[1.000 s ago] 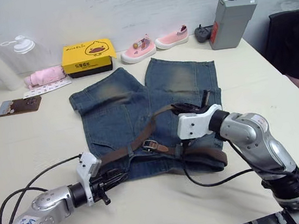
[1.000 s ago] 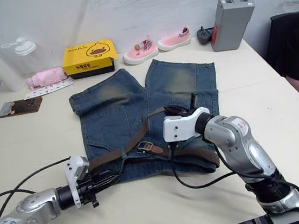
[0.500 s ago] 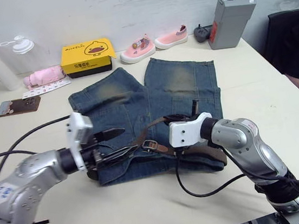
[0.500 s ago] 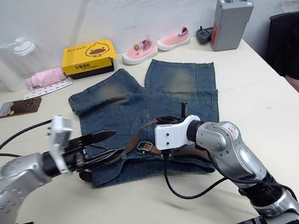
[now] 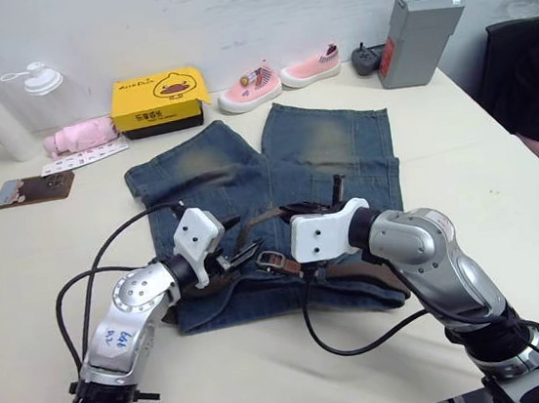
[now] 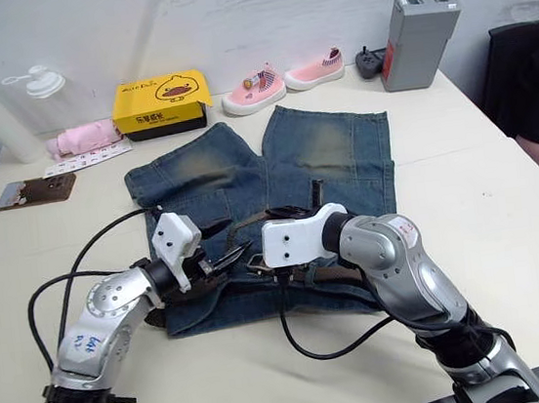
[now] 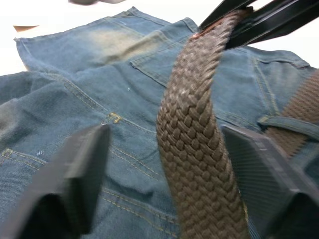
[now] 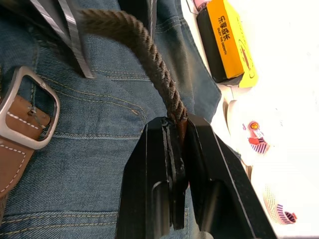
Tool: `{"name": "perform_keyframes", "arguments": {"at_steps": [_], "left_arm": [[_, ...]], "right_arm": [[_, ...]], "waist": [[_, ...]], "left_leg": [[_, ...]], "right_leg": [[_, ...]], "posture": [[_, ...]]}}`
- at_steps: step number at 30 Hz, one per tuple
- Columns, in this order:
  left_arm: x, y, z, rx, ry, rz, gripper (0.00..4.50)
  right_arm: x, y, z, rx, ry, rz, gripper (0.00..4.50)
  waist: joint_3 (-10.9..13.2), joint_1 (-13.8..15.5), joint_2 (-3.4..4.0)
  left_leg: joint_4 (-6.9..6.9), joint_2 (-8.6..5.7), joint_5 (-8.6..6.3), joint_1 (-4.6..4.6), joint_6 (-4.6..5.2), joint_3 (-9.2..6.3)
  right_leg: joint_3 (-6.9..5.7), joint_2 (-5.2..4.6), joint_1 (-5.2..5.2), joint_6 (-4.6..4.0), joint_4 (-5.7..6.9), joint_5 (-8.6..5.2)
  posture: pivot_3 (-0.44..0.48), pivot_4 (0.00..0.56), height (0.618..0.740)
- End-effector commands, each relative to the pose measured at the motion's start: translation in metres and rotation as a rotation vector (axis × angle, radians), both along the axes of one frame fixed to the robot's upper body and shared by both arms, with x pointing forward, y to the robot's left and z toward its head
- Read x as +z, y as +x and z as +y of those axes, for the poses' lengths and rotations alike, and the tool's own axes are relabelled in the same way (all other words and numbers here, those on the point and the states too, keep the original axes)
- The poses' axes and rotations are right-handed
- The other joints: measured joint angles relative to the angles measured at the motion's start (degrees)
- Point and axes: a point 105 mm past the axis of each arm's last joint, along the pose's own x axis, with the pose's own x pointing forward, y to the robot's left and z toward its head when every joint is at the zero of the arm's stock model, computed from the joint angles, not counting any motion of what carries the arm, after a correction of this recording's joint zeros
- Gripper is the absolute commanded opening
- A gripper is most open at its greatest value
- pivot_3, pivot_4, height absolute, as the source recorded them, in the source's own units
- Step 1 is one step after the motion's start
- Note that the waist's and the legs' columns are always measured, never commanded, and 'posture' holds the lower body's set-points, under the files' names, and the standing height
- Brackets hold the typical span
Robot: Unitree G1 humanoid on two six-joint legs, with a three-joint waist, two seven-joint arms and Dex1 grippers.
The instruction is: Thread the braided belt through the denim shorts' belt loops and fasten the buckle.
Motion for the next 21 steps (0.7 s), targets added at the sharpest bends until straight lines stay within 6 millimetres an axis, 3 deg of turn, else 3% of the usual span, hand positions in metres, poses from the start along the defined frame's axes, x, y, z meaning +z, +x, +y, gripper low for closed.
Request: {"name": "perform_keyframes", "arguments": {"at_steps": [1, 4, 5, 12, 13, 15, 21], "left_arm": [[0.009, 0.0, -0.002, -0.01, -0.024, -0.056, 1.67], [0.009, -0.002, -0.001, -0.005, -0.037, -0.055, 0.33], [0.009, -0.003, -0.001, -0.007, -0.042, -0.052, 0.11], [0.02, -0.009, -0.002, 0.001, -0.126, -0.049, 0.0], [0.02, -0.008, -0.001, 0.014, -0.132, -0.045, 0.0], [0.018, -0.006, 0.005, 0.042, -0.131, -0.035, 0.0], [0.017, -0.006, 0.02, 0.099, -0.117, -0.015, 0.0]], "right_arm": [[0.011, -0.009, 0.006, 0.039, 0.019, -0.039, 0.0], [0.01, -0.009, 0.004, 0.025, 0.021, -0.031, 0.0], [0.01, -0.008, 0.003, 0.02, 0.023, -0.028, 0.0], [0.005, -0.006, -0.002, -0.024, 0.088, 0.042, 2.97], [0.005, -0.005, -0.004, -0.037, 0.102, 0.057, 3.81], [0.002, -0.006, -0.009, -0.07, 0.146, 0.106, 4.43], [-0.03, -0.034, -0.029, -0.111, 0.164, 0.332, 4.47]], "waist": [[0.0, 0.0, 0.0], [0.0, 0.0, 0.0], [0.0, 0.0, 0.0], [0.0, 0.0, -0.01], [0.0, 0.0, -0.01], [0.0, 0.0, -0.01], [0.0, 0.1, -0.04]], "left_leg": [[0.0, 0.0, 0.02, 0.0, 0.02, 0.0], [0.01, 0.0, 0.03, 0.01, 0.03, 0.01], [0.01, 0.0, 0.03, 0.01, 0.03, 0.0], [0.02, 0.01, 0.04, 0.0, 0.03, -0.01], [0.02, 0.01, 0.04, 0.01, 0.03, -0.01], [0.02, 0.0, 0.03, 0.01, 0.04, -0.01], [0.01, -0.01, 0.03, -0.01, 0.06, -0.06]], "right_leg": [[0.0, 0.0, 0.0, 0.0, 0.01, 0.0], [0.0, -0.02, 0.0, 0.0, 0.03, 0.0], [0.0, -0.02, 0.0, 0.0, 0.03, 0.0], [-0.01, -0.03, 0.01, 0.0, 0.04, 0.0], [-0.01, -0.04, 0.01, 0.0, 0.04, 0.0], [-0.01, -0.04, 0.02, 0.0, 0.04, 0.0], [-0.02, -0.05, 0.05, 0.0, 0.01, 0.0]], "posture": [[0.0, 0.15, 0.706], [0.0, 0.15, 0.706], [0.0, 0.15, 0.706], [0.0, 0.15, 0.706], [0.0, 0.15, 0.706], [0.0, 0.15, 0.706], [0.0, 0.15, 0.706]]}}
